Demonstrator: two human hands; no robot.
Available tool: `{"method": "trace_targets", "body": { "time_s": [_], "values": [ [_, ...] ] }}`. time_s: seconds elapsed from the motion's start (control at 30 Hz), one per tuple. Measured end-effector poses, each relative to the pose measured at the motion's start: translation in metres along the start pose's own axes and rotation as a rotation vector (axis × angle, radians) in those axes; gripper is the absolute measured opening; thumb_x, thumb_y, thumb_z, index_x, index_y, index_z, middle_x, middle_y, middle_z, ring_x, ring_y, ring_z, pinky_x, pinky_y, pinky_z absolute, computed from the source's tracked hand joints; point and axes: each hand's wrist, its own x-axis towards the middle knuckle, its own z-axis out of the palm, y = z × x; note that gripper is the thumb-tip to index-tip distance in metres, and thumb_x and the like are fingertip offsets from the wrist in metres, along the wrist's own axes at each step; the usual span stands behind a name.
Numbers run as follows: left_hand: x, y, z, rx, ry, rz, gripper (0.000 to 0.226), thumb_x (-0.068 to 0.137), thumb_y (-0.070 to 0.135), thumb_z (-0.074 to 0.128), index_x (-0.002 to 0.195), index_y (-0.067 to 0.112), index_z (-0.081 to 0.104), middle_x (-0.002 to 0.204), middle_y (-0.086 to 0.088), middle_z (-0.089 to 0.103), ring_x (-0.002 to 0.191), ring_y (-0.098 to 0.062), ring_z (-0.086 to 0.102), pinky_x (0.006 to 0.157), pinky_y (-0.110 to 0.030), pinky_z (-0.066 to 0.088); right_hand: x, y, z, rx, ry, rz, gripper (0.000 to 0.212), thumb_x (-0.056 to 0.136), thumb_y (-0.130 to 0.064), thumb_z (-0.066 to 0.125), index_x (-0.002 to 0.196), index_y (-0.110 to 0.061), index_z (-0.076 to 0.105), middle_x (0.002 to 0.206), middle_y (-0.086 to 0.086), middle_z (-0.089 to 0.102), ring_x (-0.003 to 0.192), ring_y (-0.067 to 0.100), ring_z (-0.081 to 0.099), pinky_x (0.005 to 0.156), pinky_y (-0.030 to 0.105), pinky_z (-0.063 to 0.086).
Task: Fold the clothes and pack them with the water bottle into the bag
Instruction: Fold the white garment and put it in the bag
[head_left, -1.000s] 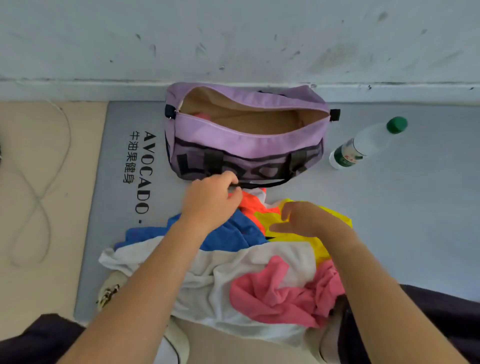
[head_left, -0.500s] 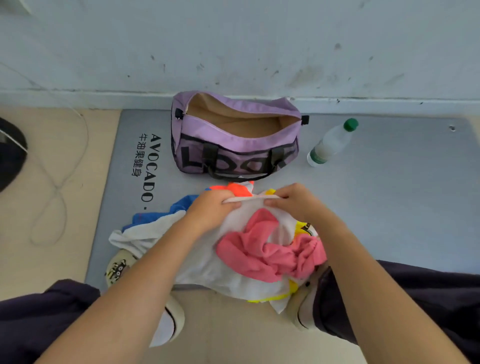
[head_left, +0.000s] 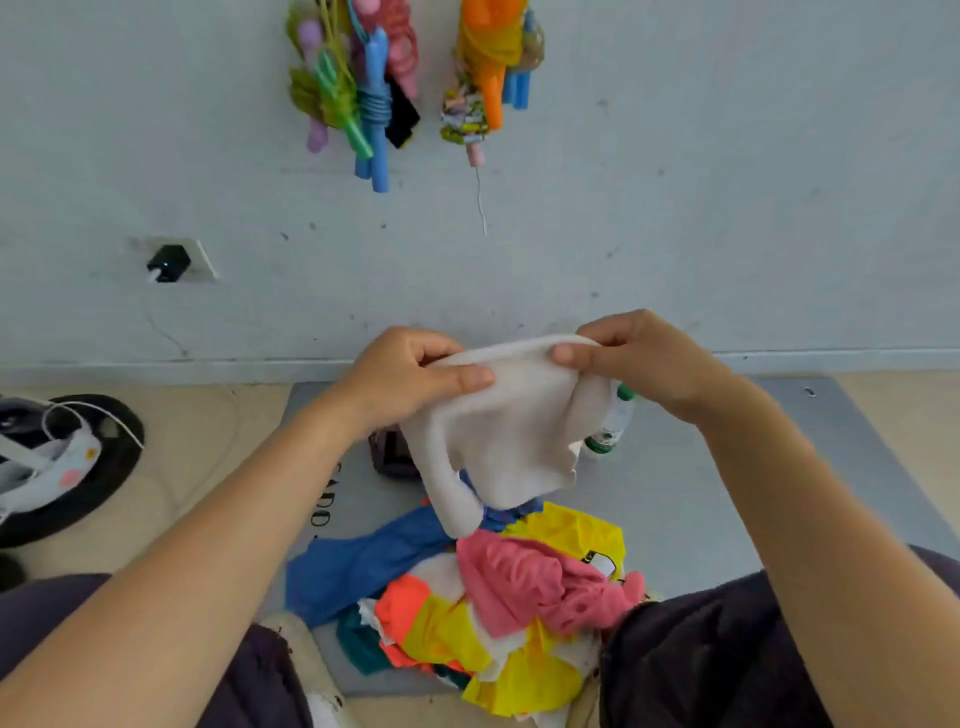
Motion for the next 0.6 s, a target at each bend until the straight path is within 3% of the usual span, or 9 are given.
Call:
{"method": "trace_targets", "body": {
  "time_s": [0.13,0.2,0.33,0.4,0.53,0.6],
  "values": [
    [-0.012,0.026,-0.018,-0.248,-0.043,0.066,0.025,0.068,0.047,0.077,0.075,0.023,0.076,0.074,0.005,0.071,0.069,-0.007,0.064,0.062,-0.016,0.049,-0.011,-0.022,-0.017,0.116,0.018,-0.067,0.046,0.074,-0.052,0.073,0.071,-0.007,0.064,0.071,0.005,0.053,0.07,0.016,0.05,0.069,0.033,0.037],
    [-0.015,0.025,-0.02,-0.268,-0.041,0.057,0.024,0.07,0.045,0.077,0.078,0.022,0.077,0.079,0.003,0.074,0.072,-0.008,0.067,0.066,-0.016,0.05,-0.011,-0.025,-0.019,0.108,0.006,-0.06,0.04,0.074,-0.053,0.071,0.068,-0.013,0.065,0.07,0.002,0.053,0.068,0.014,0.049,0.068,0.031,0.036],
    [-0.014,0.006,-0.01,-0.242,0.089,0.003,0.013,0.078,0.038,0.076,0.078,0.024,0.077,0.079,0.006,0.073,0.073,-0.006,0.065,0.07,-0.017,0.048,-0.008,-0.017,-0.011,0.122,0.001,-0.042,0.024,0.083,-0.042,0.072,0.071,-0.022,0.067,0.067,-0.008,0.062,0.062,0.006,0.057,0.055,0.015,0.043],
    [-0.012,-0.007,-0.004,-0.231,0.195,-0.029,0.01,0.084,0.034,0.074,0.076,0.028,0.075,0.074,0.01,0.069,0.07,-0.003,0.06,0.07,-0.017,0.044,-0.003,-0.004,0.0,0.171,0.022,-0.016,0.019,0.085,-0.035,0.073,0.072,-0.021,0.069,0.068,-0.005,0.063,0.062,0.007,0.058,0.056,0.017,0.045],
    [-0.013,-0.023,-0.001,-0.024,0.158,-0.039,0.017,0.092,0.029,0.066,0.076,0.025,0.069,0.062,0.009,0.055,0.057,-0.003,0.044,0.054,-0.012,0.033,0.006,0.015,0.018,0.106,0.014,0.057,0.023,0.084,-0.038,0.073,0.076,-0.016,0.07,0.066,-0.003,0.063,0.059,0.008,0.057,0.056,0.02,0.044],
    [-0.014,-0.029,-0.005,0.016,0.193,-0.045,0.018,0.092,0.026,0.066,0.076,0.02,0.069,0.061,0.01,0.059,0.057,-0.001,0.047,0.055,-0.01,0.034,0.009,0.019,0.017,0.117,-0.017,0.074,0.022,0.085,-0.037,0.072,0.08,-0.016,0.07,0.069,-0.001,0.067,0.061,0.009,0.06,0.055,0.02,0.046]
  ]
}}
